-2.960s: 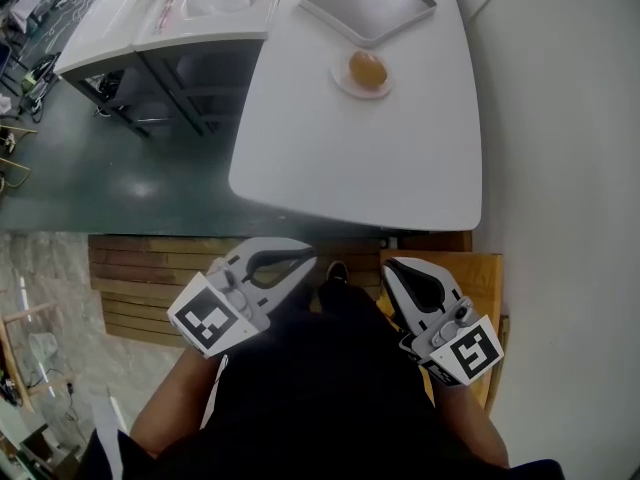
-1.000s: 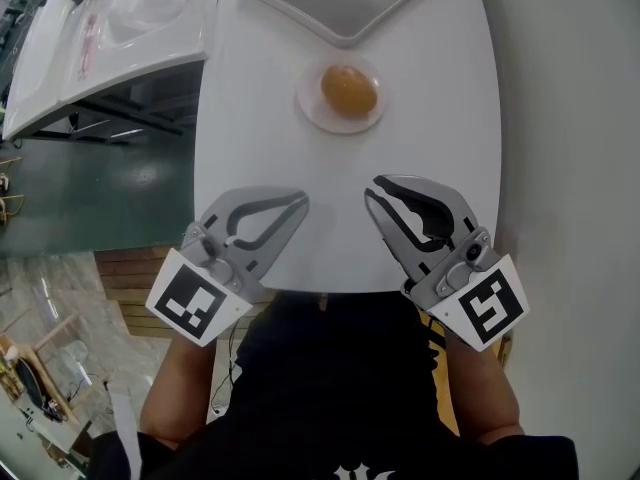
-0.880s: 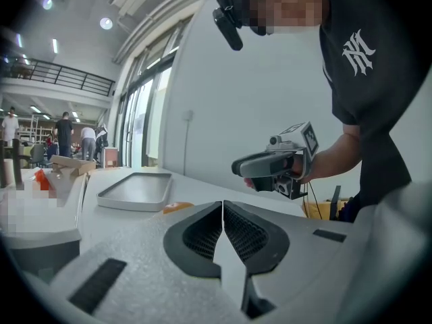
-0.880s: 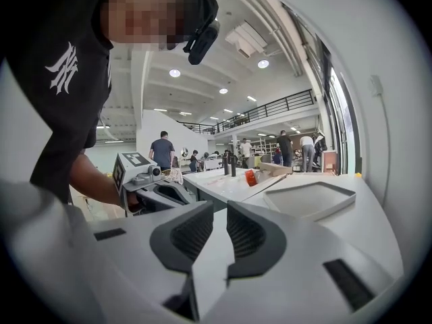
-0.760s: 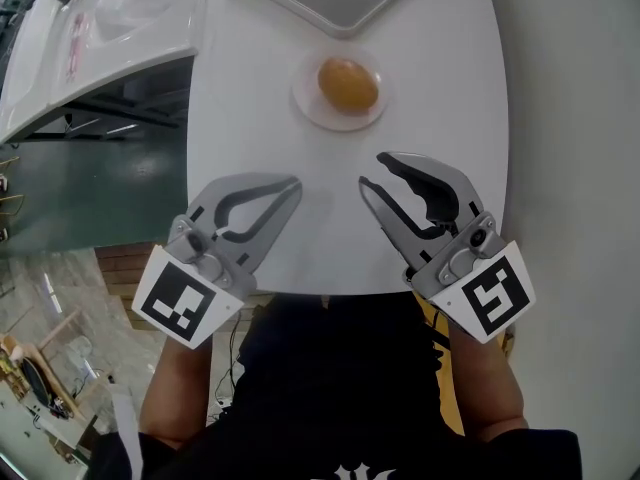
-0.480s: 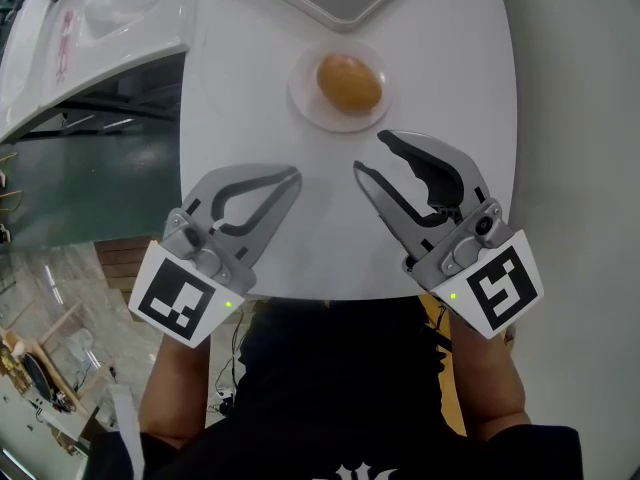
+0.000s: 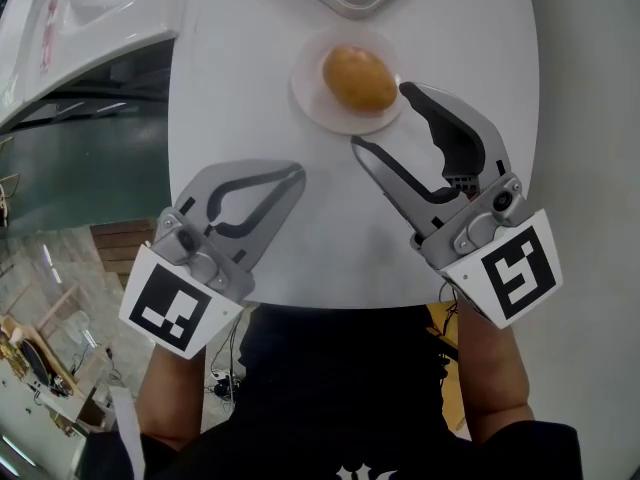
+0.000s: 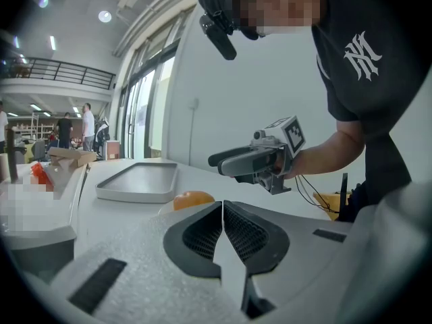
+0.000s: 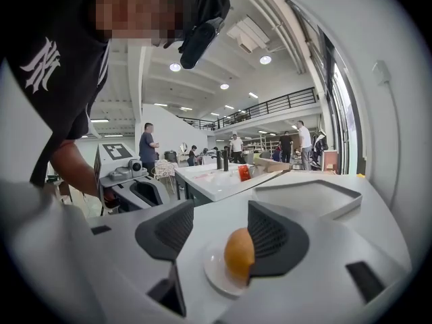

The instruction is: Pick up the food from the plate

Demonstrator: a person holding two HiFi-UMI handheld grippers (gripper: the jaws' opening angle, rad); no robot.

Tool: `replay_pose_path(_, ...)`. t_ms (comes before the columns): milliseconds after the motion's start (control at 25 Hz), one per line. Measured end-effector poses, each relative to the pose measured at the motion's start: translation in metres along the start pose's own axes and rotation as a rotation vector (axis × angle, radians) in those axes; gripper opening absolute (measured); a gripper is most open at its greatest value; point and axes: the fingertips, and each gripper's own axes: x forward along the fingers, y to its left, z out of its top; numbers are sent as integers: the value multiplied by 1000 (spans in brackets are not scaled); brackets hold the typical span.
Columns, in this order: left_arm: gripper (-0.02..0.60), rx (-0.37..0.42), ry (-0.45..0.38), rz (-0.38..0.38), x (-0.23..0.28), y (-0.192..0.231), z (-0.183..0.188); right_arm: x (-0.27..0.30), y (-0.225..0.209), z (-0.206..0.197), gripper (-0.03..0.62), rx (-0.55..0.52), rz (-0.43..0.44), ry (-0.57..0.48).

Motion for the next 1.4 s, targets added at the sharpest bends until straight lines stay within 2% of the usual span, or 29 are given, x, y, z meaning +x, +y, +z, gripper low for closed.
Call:
replay_pose_path(240,9,-12,10,-15,4,-8,0,5,-6,-4,262,-3,-3,50)
replay_pose_path(440,9,-40,18,-14,14,9,-18,32,-20,-27,293,-50,5,98)
replay_pose_path(760,9,-45,26,-30,25,16,-30,51,-35,-49,344,-45,15,158)
replay_pose_path(1120,9,-55,20,-34,29,17,-34,63,-37,-73,354,-76,11,229)
replay_pose_path(1400,8,-54,28,-46,31,17,-38,65,-42,-84,353,-45,7,259)
